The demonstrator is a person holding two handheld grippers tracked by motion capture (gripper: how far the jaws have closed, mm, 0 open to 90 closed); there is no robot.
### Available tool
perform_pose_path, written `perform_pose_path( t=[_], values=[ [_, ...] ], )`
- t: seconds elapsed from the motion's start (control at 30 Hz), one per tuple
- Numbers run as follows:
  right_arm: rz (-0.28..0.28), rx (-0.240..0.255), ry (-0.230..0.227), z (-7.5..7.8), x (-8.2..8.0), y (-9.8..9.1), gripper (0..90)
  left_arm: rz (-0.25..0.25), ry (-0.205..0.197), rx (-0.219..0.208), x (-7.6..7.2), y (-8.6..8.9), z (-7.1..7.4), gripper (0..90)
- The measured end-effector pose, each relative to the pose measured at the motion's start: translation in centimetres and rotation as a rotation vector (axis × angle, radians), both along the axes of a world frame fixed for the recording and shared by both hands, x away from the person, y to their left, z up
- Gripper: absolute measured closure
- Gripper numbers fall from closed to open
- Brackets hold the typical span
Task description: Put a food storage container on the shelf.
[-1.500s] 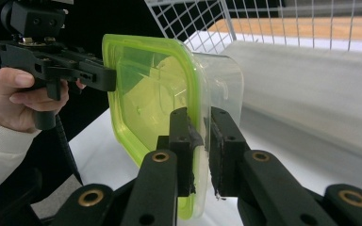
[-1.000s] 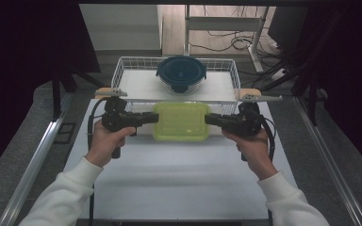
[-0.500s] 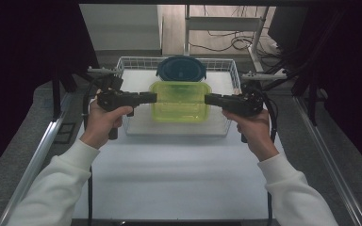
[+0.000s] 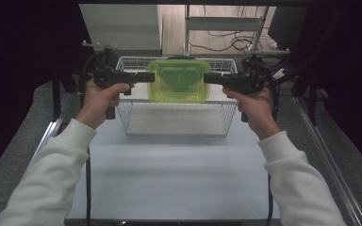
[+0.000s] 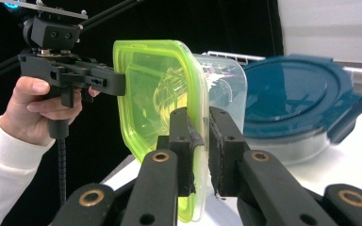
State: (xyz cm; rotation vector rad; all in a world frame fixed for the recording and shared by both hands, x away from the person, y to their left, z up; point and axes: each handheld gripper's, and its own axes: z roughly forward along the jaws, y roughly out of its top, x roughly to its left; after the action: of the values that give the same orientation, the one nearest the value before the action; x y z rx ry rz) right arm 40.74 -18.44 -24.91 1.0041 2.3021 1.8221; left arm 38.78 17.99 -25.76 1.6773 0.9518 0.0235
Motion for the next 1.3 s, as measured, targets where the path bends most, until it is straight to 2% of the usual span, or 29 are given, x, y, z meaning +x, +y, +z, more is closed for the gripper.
perform_pose_path(
  t=[0.17, 0.3, 0.43, 0.57, 0.67, 1.03, 1.07, 1.17, 1.23, 1.3],
  values=[
    [-0.01, 0.008, 0.016, 0.8, 1.8, 0.0, 80.3, 0.003, 0.006, 0.012, 1.7, -0.1, 1.2, 79.0],
    [-0.015, 0.028, 0.048, 1.2, 3.5, -0.1, 80.4, 0.003, 0.032, 0.001, 3.6, -0.1, 1.9, 79.1],
    [-0.026, 0.035, 0.076, 1.6, 4.8, 0.0, 80.5, -0.006, 0.067, -0.01, 5.2, 0.2, 2.1, 79.1],
    [-0.031, 0.029, 0.092, 2.0, 5.8, 0.2, 80.5, 0.002, 0.087, -0.019, 6.0, 0.4, 2.2, 79.2],
    [-0.03, 0.026, 0.1, 2.1, 6.4, 0.4, 80.5, 0.006, 0.105, -0.036, 6.5, 0.6, 1.9, 79.2],
    [-0.058, 0.052, 0.222, 0.7, 9.0, 0.6, 80.6, 0.045, 0.192, -0.044, 9.5, 0.4, 0.4, 79.8],
    [-0.065, 0.052, 0.233, 0.4, 9.4, 0.6, 80.6, 0.049, 0.195, -0.059, 9.7, 0.4, 0.3, 79.7],
    [-0.073, 0.094, 0.268, -0.1, 10.1, 0.3, 80.0, 0.064, 0.21, -0.075, 10.2, 0.4, 0.1, 79.7],
    [-0.079, 0.108, 0.275, -0.3, 10.6, 0.4, 79.1, 0.068, 0.239, -0.098, 10.9, 0.6, -0.2, 79.3],
    [-0.089, 0.116, 0.292, -0.5, 11.0, 0.4, 78.5, 0.074, 0.246, -0.102, 11.3, 0.5, -0.3, 78.9]
  ],
)
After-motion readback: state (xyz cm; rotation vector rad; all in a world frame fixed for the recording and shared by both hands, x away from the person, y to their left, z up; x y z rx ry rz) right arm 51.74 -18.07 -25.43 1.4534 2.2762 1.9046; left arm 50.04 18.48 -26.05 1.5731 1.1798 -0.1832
